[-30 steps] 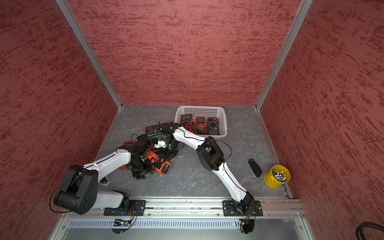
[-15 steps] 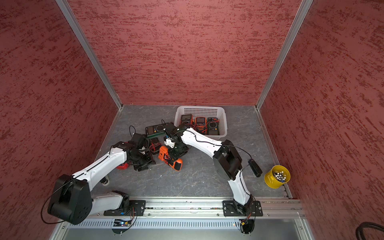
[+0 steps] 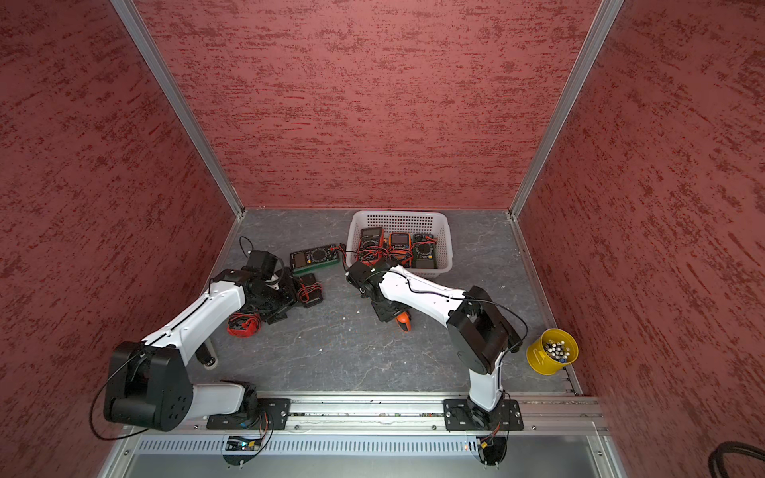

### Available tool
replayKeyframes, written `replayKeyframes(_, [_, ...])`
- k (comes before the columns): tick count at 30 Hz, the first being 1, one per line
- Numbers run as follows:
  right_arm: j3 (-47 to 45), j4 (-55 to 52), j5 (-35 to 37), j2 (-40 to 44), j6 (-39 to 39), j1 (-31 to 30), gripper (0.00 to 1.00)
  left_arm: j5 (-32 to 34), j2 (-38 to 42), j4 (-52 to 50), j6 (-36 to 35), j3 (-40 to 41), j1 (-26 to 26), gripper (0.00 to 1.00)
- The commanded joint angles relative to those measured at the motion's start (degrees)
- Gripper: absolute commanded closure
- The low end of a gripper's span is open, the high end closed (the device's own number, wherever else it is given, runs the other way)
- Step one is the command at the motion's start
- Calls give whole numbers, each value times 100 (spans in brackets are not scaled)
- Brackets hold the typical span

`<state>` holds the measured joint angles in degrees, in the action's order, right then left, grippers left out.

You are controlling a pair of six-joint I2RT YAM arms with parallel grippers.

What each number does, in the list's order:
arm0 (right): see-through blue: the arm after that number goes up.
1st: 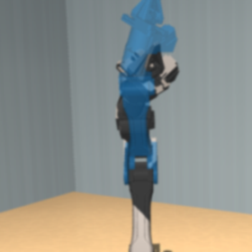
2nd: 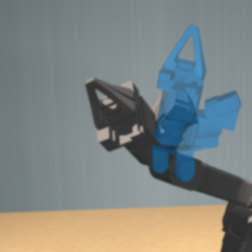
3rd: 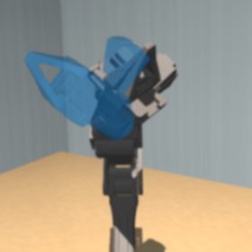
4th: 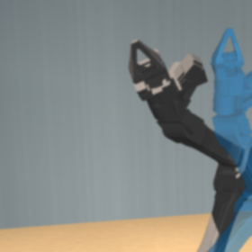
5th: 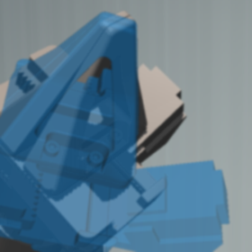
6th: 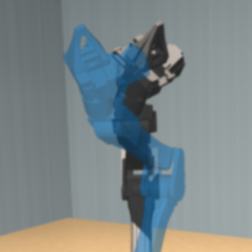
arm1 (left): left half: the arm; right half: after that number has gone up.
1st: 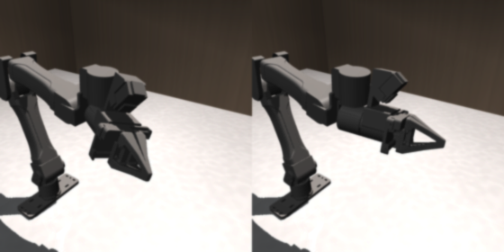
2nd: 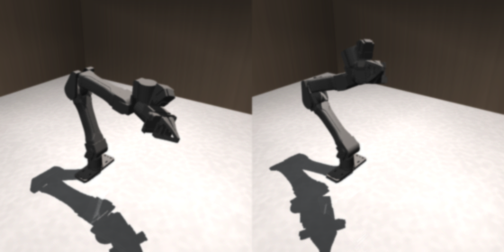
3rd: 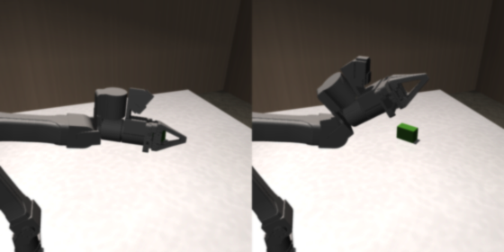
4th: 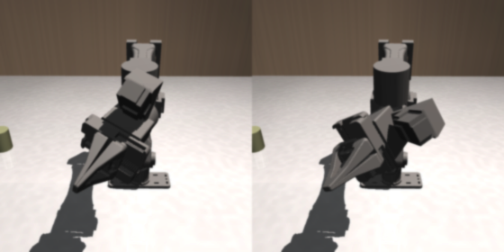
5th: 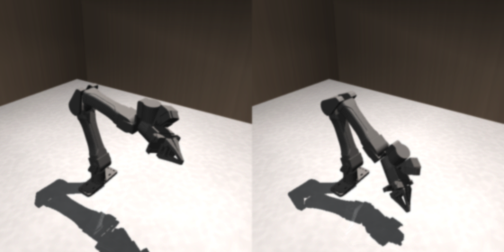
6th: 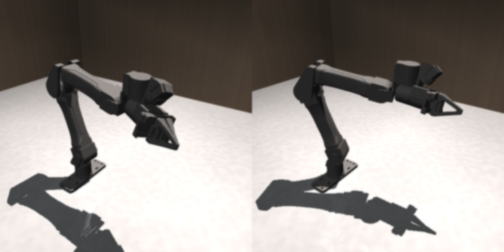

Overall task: Put the multimeter into the basket
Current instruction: Adjust the multimeter at the center of the board.

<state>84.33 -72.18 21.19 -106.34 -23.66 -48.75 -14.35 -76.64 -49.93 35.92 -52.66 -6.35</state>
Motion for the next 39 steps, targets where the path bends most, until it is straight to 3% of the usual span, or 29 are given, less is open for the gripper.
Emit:
replayKeyframes(1, [91,-307,1087,-76,-659,24,85,-6,-46,288,-94,-219,181,36])
replayKeyframes(6, [128,-585,1331,-424,-862,-85,82,-7,-10,352,-111,-348,402,36])
replayKeyframes(10, [92,-595,1210,-539,-937,-295,70,9,29,368,-184,-404,634,36])
replayKeyframes(21, [740,-423,101,-974,-1134,-851,25,-95,-102,520,-225,-635,1020,36])
replayKeyframes(26, [958,-1,-610,-867,-1152,-864,15,-150,-200,568,-235,-677,1089,35])
replayKeyframes(29, [1211,-88,-675,-809,-1151,-767,2,-185,-217,608,-224,-686,1118,35])
replayKeyframes(39, [304,1016,-1660,-40,-712,59,1,-182,-250,672,-200,-635,1158,28])
